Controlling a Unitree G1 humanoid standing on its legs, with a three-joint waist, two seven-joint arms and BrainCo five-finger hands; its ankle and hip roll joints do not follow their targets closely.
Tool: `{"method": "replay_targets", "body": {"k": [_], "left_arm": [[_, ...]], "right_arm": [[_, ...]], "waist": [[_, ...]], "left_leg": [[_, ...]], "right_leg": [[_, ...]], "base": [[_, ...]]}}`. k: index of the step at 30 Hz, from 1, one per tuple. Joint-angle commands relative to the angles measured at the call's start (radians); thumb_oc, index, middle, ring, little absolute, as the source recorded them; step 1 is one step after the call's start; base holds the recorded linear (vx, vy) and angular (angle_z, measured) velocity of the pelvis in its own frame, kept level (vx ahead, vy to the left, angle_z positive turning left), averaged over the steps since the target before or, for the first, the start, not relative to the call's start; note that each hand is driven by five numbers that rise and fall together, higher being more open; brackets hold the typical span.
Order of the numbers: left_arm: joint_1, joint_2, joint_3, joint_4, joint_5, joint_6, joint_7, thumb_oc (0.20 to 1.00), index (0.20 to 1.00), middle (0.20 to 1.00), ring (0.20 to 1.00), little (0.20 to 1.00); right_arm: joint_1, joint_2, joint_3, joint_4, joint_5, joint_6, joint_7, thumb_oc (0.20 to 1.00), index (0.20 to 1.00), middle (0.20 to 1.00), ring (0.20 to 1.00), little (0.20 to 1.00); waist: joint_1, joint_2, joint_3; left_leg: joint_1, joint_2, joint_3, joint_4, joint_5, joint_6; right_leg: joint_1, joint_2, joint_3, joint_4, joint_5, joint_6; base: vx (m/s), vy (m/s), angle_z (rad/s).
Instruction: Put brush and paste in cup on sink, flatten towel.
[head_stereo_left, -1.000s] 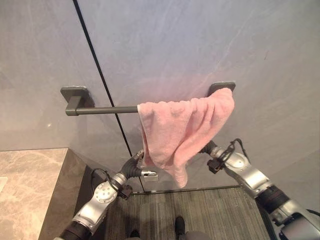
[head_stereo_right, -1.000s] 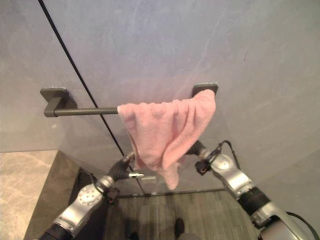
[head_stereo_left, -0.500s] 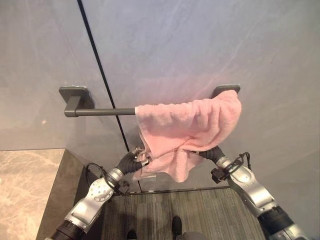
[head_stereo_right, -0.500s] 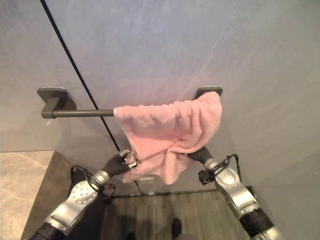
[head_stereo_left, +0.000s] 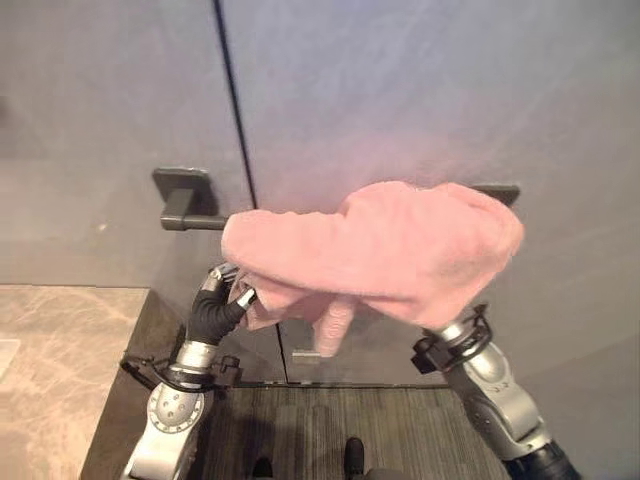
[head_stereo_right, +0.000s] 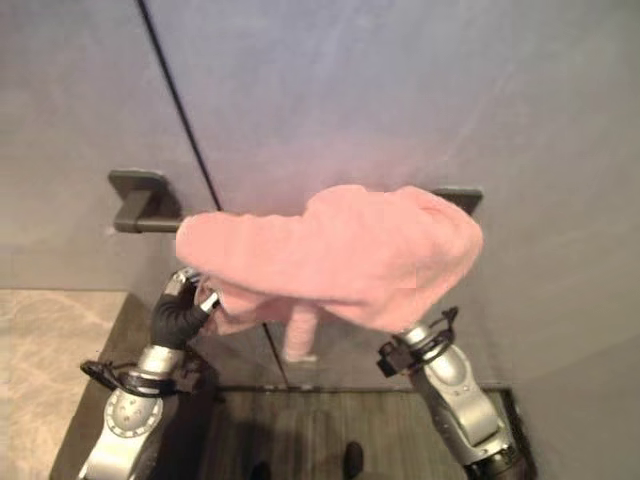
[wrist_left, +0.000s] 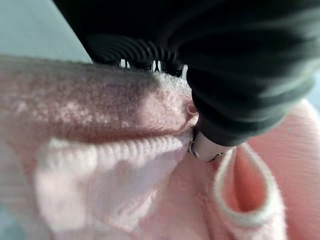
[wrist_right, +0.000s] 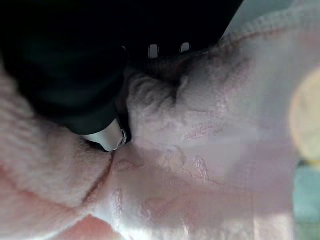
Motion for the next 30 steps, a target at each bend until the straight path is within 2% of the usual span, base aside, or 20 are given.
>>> {"method": "replay_targets", "body": {"k": [1,2,3,4,5,13,19,20,21,22,23,24,27,30], "left_arm": [[0.014,0.150,0.013,0.114,0.067,0.039,0.020,0.200,0.200,0.200,0.200,0.200],[0.013,0.190,0.008,0.110,0.109,0.048,0.000,0.200,0.200,0.200,0.200,0.200],[0.014,0.191,0.009,0.108,0.110,0.049,0.000,0.200,0.200,0.200,0.200,0.200],[0.013,0.242,0.019,0.073,0.121,0.044,-0.006,0.200,0.200,0.200,0.200,0.200],[0.007,0.249,0.025,0.066,0.111,0.041,-0.005,0.200,0.200,0.200,0.200,0.200],[-0.005,0.228,0.010,0.098,0.073,0.065,-0.026,0.200,0.200,0.200,0.200,0.200],[-0.003,0.217,-0.002,0.132,0.077,0.083,-0.046,0.200,0.200,0.200,0.200,0.200],[-0.003,0.215,-0.003,0.139,0.082,0.087,-0.048,0.200,0.200,0.200,0.200,0.200],[-0.003,0.215,-0.003,0.140,0.082,0.087,-0.048,0.200,0.200,0.200,0.200,0.200],[0.000,0.210,-0.004,0.156,0.101,0.096,-0.040,0.200,0.200,0.200,0.200,0.200],[0.005,0.207,-0.002,0.166,0.115,0.106,-0.038,0.228,0.228,0.228,0.228,0.228],[0.011,0.203,0.001,0.175,0.136,0.115,-0.039,1.000,1.000,1.000,1.000,1.000],[0.039,0.194,0.016,0.192,0.200,0.140,-0.035,1.000,1.000,1.000,1.000,1.000],[0.065,0.176,0.015,0.291,0.268,0.203,-0.085,1.000,1.000,1.000,1.000,1.000]], "right_arm": [[-0.083,-0.004,-0.064,0.056,-0.093,-0.050,-0.099,0.200,0.200,0.200,0.200,0.200],[-0.095,-0.007,-0.059,0.078,-0.157,-0.042,-0.129,0.200,0.200,0.200,0.200,0.200],[-0.096,-0.005,-0.058,0.079,-0.159,-0.042,-0.131,0.200,0.200,0.200,0.200,0.200],[-0.091,0.007,-0.064,0.071,-0.180,-0.035,-0.157,0.200,0.200,0.200,0.200,0.200],[-0.082,0.010,-0.063,0.064,-0.152,-0.036,-0.142,0.200,0.200,0.200,0.200,0.200],[0.035,-0.005,-0.142,0.087,-0.119,-0.026,-0.141,0.200,0.200,0.200,0.200,0.200],[0.055,0.002,-0.151,0.104,-0.134,-0.017,-0.138,0.200,0.200,0.200,0.200,0.200],[0.055,0.002,-0.150,0.109,-0.136,-0.014,-0.137,0.266,0.266,0.266,0.266,0.266],[0.055,0.002,-0.149,0.109,-0.136,-0.014,-0.137,0.517,0.517,0.517,0.517,0.517],[0.062,0.003,-0.152,0.123,-0.160,-0.008,-0.152,1.000,1.000,1.000,1.000,1.000],[0.065,0.002,-0.154,0.129,-0.168,-0.003,-0.155,1.000,1.000,1.000,1.000,1.000],[0.070,0.001,-0.156,0.134,-0.177,0.001,-0.158,1.000,1.000,1.000,1.000,1.000],[0.088,0.011,-0.158,0.176,-0.166,0.022,-0.158,1.000,1.000,1.000,1.000,1.000],[0.127,0.009,-0.180,0.284,-0.175,0.079,-0.155,1.000,1.000,1.000,1.000,1.000]], "waist": [[0.008,-0.028,0.001],[0.012,-0.022,0.004],[0.012,-0.023,0.005],[0.006,-0.017,0.010],[0.002,-0.017,0.009],[-0.029,-0.027,0.009],[-0.043,-0.025,0.005],[-0.045,-0.024,0.004],[-0.045,-0.024,0.004],[-0.049,-0.023,0.005],[-0.051,-0.023,0.005],[-0.052,-0.023,0.006],[-0.052,-0.022,0.007],[-0.059,-0.018,0.005]], "left_leg": [[-0.033,-0.049,-0.022,0.004,0.022,0.001],[-0.032,-0.050,-0.022,0.004,0.021,0.002],[-0.031,-0.050,-0.022,0.004,0.021,0.002],[-0.029,-0.052,-0.017,0.004,0.020,0.003],[-0.029,-0.052,-0.015,0.004,0.020,0.003],[-0.026,-0.049,0.003,0.004,0.014,0.008],[-0.019,-0.042,0.027,0.004,0.010,0.009],[-0.018,-0.041,0.029,0.004,0.009,0.009],[-0.018,-0.041,0.029,0.004,0.009,0.009],[-0.015,-0.038,0.033,0.004,0.008,0.009],[-0.015,-0.037,0.035,0.004,0.007,0.009],[-0.015,-0.037,0.037,0.004,0.007,0.010],[-0.014,-0.033,0.043,0.004,0.006,0.010],[-0.012,-0.031,0.051,0.004,0.005,0.013]], "right_leg": [[0.100,-0.070,-0.015,0.009,-0.112,0.079],[0.101,-0.071,-0.017,0.009,-0.112,0.080],[0.102,-0.071,-0.017,0.009,-0.112,0.080],[0.102,-0.072,-0.014,0.009,-0.111,0.083],[0.102,-0.074,-0.014,0.009,-0.111,0.083],[0.094,-0.076,0.000,0.009,-0.103,0.087],[0.085,-0.074,0.023,0.009,-0.099,0.089],[0.084,-0.074,0.025,0.009,-0.099,0.088],[0.084,-0.073,0.025,0.009,-0.099,0.088],[0.083,-0.071,0.030,0.009,-0.100,0.088],[0.082,-0.071,0.031,0.009,-0.100,0.088],[0.081,-0.070,0.033,0.009,-0.101,0.088],[0.079,-0.069,0.035,0.009,-0.102,0.089],[0.076,-0.065,0.044,0.009,-0.104,0.087]], "base": [[-0.01,0.028,0.31],[-0.01,0.028,0.20],[-0.01,0.052,0.14],[0.00,0.053,0.04],[0.00,0.053,0.00],[0.00,0.012,-0.02],[0.00,0.015,-0.16],[0.00,0.007,-0.07],[0.00,0.001,-0.17],[0.00,-0.003,-0.15],[0.00,-0.005,-0.14],[0.00,0.000,0.00],[-0.01,-0.007,-0.09],[-0.01,-0.006,-0.05]]}}
